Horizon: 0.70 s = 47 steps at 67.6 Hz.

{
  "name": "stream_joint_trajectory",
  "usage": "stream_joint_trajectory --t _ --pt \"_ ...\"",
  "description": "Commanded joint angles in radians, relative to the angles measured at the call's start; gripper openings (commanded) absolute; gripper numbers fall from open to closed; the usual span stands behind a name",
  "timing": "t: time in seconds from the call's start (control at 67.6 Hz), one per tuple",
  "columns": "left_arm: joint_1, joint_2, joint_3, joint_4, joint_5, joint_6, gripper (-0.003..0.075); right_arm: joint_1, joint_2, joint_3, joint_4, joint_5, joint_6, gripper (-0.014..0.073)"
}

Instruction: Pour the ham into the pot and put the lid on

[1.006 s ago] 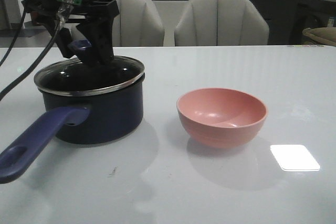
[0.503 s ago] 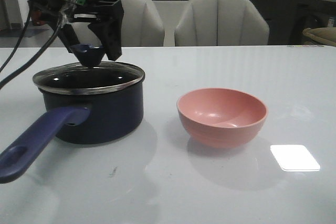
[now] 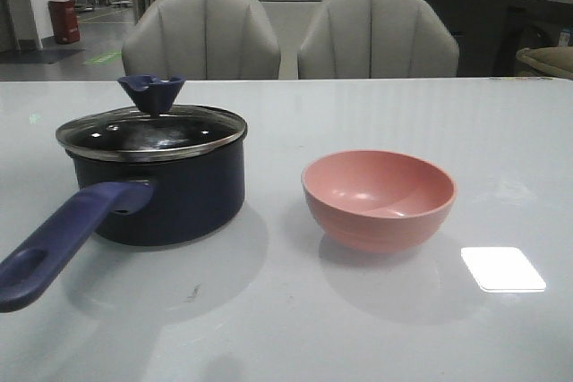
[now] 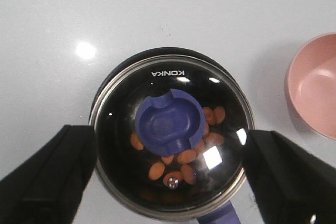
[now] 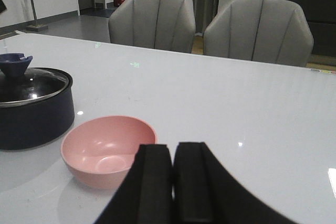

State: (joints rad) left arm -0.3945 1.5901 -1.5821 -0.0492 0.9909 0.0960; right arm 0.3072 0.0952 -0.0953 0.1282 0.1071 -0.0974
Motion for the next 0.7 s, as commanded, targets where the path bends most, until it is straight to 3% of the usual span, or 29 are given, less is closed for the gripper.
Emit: stream_joint_trajectory --t 0.0,0.68 --pt "-0.008 -0.164 0.065 0.013 -0.087 0.001 0.0606 -0.002 0.010 -0.027 -0.006 -0.073 -0.011 0.0157" --pt "-0.008 -1.088 0.878 -0.004 -0.451 0.001 0.0603 -0.002 0.010 -0.027 -0.006 -0.073 -0.011 0.0157"
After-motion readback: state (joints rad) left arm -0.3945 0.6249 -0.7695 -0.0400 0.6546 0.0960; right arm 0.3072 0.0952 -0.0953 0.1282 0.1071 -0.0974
